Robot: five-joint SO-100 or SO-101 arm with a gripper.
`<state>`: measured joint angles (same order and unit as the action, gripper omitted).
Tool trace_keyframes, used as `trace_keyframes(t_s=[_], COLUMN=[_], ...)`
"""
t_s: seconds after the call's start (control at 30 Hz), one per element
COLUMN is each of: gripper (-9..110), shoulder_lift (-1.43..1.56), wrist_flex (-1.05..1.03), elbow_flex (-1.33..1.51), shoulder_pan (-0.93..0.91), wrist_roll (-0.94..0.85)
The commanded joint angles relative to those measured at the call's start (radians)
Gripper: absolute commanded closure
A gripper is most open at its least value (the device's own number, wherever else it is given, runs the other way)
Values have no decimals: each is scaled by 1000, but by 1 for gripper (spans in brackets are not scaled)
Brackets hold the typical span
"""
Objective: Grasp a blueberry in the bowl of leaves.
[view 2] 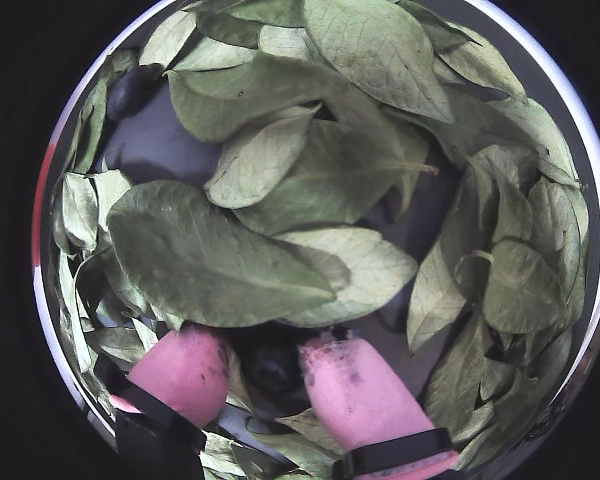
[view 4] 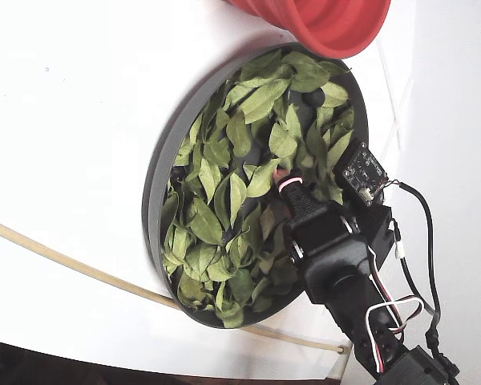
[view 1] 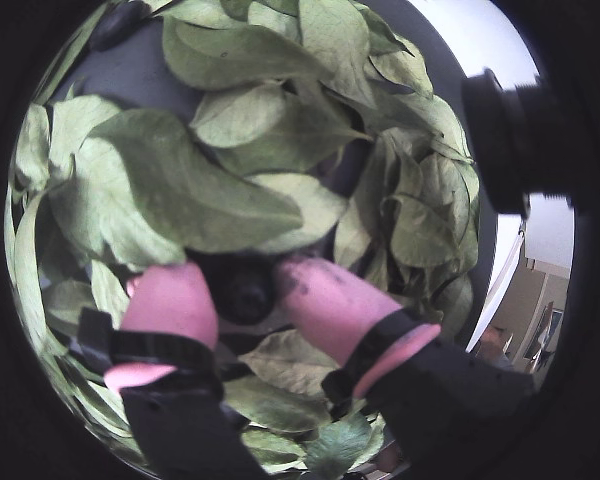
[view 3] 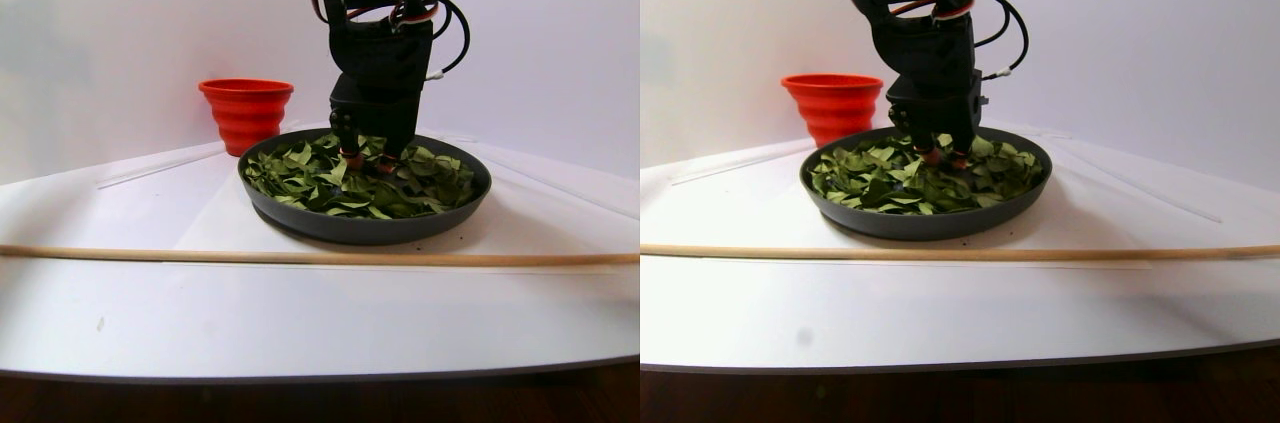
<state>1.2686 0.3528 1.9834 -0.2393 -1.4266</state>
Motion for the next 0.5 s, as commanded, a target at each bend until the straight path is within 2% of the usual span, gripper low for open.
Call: trace_keyframes(t_s=[0.0, 0.47], gripper=[89, 92], shoulder_lift=[5, 23], wrist_flex=[8, 21], elbow_flex=[-15, 28], shoulder_pan=[-12, -8], wrist_roll=[2, -9])
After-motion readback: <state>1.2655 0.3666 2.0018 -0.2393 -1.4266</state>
